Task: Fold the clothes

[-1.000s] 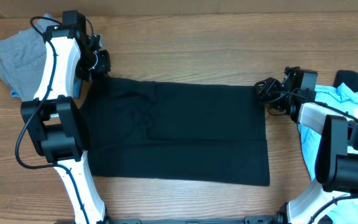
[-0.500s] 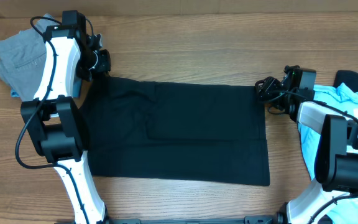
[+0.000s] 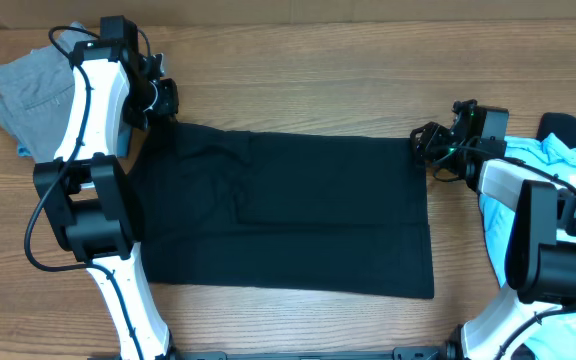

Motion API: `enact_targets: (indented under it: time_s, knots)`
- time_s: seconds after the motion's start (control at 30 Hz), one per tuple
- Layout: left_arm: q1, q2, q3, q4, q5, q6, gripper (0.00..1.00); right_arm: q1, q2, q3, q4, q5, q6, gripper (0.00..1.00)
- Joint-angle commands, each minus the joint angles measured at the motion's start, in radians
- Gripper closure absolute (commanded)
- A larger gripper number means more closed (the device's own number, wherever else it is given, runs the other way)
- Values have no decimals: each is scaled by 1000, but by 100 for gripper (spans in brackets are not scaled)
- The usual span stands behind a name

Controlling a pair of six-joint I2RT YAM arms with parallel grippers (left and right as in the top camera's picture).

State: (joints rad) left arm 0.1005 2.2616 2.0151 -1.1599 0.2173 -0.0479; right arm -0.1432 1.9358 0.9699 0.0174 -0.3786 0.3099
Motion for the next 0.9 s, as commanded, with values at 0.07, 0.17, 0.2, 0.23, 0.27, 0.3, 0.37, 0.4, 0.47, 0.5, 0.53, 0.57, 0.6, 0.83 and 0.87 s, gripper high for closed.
enact_targets:
  time_s: [0.07, 0.17, 0.2, 0.23, 0.27, 0.3, 0.37, 0.4, 0.47, 0.5, 0.53, 0.57, 0.6, 0.83, 0.87]
  knots:
    - [2, -8, 23, -2, 21, 7, 96, -2, 53, 10, -3, -28, -23, 55]
    - [0, -8, 23, -1, 21, 7, 96, -2, 53, 13, -18, -35, -23, 67]
    - [-1, -8, 23, 0, 21, 7, 96, -3, 53, 14, -23, -35, -23, 74]
    - [-2, -8, 23, 1, 20, 7, 96, -4, 53, 14, -25, -35, -23, 80]
    - [-3, -8, 23, 0, 20, 7, 96, -7, 51, 16, -26, -35, -23, 85]
    - [-3, -8, 23, -1, 20, 7, 96, -10, 51, 20, -32, -36, -22, 89]
    - [-3, -8, 23, -8, 20, 8, 96, -17, 50, 37, -56, -46, -23, 94]
    - [-3, -8, 23, -10, 20, 7, 96, -23, 50, 50, -75, -55, -23, 96]
    - [-3, -8, 23, -12, 20, 8, 96, -31, 50, 68, -94, -72, -23, 96]
    - [-3, -8, 23, -14, 20, 8, 96, -36, 49, 81, -107, -90, -23, 96]
    - [-3, -8, 23, -17, 20, 8, 96, -41, 48, 93, -119, -104, -23, 96]
    - [-3, -8, 23, -21, 21, 7, 96, -45, 45, 104, -131, -114, -23, 96]
    - [-3, -8, 24, -26, 21, 7, 96, -48, 42, 113, -142, -121, -23, 96]
    - [0, -16, 82, -99, 20, 11, 96, -55, -51, 145, -240, -147, -30, 96]
    - [0, -17, 95, -111, 20, 11, 96, -55, -68, 145, -253, -147, -30, 96]
